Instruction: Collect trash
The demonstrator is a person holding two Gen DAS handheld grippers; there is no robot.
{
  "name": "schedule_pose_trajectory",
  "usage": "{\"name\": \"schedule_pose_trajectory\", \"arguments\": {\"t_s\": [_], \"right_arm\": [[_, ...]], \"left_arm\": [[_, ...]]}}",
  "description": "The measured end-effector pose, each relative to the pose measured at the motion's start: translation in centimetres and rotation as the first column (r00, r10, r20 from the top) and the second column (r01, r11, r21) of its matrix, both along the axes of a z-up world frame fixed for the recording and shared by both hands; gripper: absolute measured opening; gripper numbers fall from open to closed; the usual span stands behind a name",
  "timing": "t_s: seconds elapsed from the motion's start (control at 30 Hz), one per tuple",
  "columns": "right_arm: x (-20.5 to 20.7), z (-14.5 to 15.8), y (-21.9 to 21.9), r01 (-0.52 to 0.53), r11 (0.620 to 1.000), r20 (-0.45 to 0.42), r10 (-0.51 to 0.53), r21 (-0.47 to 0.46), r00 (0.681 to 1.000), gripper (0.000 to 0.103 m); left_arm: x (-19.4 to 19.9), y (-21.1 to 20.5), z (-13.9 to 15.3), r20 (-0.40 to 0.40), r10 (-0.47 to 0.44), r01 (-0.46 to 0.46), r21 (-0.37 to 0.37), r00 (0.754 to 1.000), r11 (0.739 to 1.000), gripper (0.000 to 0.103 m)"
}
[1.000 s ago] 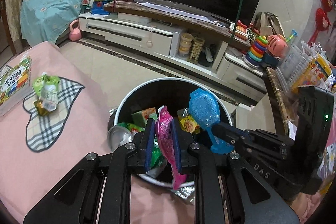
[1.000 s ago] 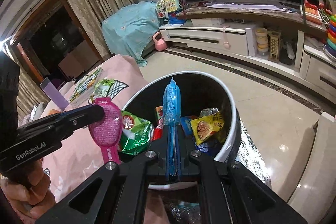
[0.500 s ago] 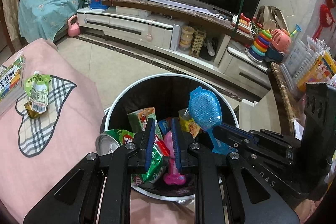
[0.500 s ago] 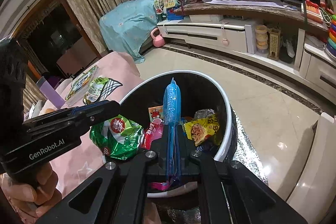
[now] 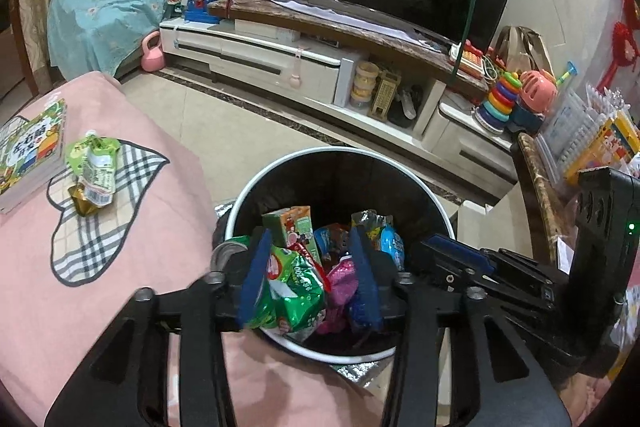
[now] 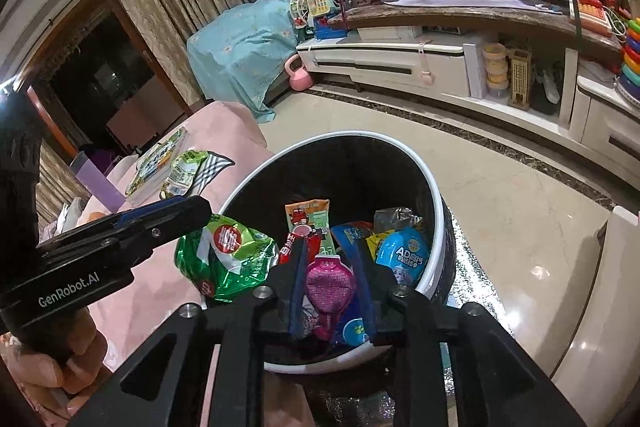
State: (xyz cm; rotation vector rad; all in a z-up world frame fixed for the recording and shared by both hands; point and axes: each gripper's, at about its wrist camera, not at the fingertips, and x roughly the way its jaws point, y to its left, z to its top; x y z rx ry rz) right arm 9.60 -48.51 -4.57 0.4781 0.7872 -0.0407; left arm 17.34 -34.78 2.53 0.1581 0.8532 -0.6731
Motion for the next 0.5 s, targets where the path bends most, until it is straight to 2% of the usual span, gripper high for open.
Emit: {"name": "schedule_pose_trajectory", "arguments": {"t_s": [0.1,0.23,0.37,0.5], "right_arm": [[-0.3,0.6,0.4,0.001,1.000,0.011,-0.001,-0.005,1.000,0.036],[-0.9,1.2,1.3,-0.001,1.000,0.026,0.002,-0.014,1.000,0.053],[-1.7,1.5,2.2,0.001,1.000,0.039,0.000,-0.016,0.999,0.071],[-2.8,1.7,3.3,0.006,1.000,0.053,-0.005,-0.018,0.999,0.079]], "left_arm": [[-0.4,0.9,0.5,0.013,0.021,-0.021,-0.008,1.000,1.000,0.059],[-1.0,2.6,0.8,0.020,0.052,-0.051,-0.019,0.998,0.999,0.071],[-1.9,5.0,0.9,0.033,0.090,-0.089,-0.030,0.995,0.996,0.077],[-3.0,7.8,0.8,0.037,0.132,-0.130,-0.048,0.991,0.990,0.082]]}}
